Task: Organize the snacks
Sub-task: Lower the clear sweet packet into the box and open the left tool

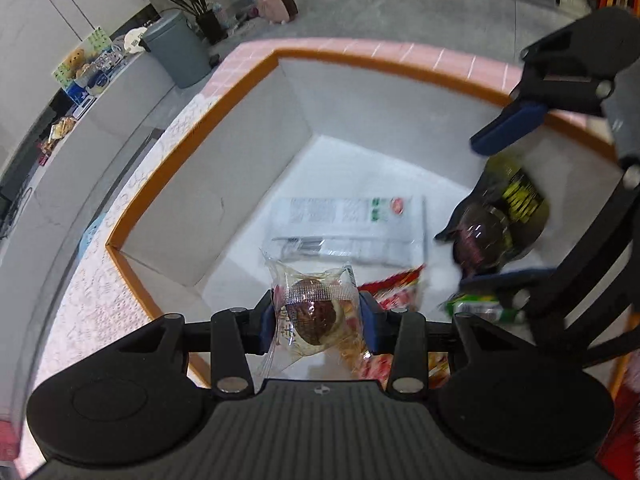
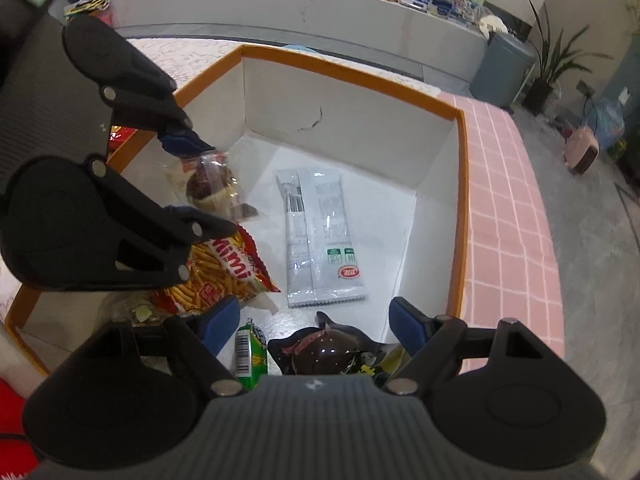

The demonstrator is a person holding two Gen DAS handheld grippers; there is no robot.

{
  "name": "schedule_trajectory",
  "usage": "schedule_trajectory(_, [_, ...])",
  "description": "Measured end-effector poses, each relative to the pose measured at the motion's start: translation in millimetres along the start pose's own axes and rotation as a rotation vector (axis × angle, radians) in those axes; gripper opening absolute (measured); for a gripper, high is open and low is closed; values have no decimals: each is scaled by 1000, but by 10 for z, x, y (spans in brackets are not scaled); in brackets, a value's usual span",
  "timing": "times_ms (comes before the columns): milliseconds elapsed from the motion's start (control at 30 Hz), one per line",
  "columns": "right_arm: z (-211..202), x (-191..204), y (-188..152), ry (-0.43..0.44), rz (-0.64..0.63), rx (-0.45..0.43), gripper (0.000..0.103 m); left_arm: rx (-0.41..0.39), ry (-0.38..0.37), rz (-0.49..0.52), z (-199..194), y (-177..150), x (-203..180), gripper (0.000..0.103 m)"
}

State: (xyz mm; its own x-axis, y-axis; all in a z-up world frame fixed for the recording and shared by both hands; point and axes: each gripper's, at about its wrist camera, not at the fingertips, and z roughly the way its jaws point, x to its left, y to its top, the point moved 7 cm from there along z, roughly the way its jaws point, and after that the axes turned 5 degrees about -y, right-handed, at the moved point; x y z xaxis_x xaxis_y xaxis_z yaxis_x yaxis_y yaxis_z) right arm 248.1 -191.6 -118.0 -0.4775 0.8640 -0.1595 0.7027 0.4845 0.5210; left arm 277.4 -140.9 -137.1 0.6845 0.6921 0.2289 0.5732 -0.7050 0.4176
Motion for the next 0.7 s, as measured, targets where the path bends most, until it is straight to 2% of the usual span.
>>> schedule_trajectory(167, [25,-7,-8,11,17,-3,80,37,59,3,43,-65,75,54])
schedule_trajectory(333, [30,3,-25,15,24,0,80,45,68,10,21,-101,66,57])
schedule_trajectory(433, [13,2,-25,14,28,4,80,30,78,22,-32,-98,46,61])
schedule_trajectory(500, [3,4,-32,12,28,6,81,11,78,23,-92,-92,44,69])
schedule_trajectory(700, [-75,19,-10,5,33,0,84,-41,75,-22,-326,-103,81,70])
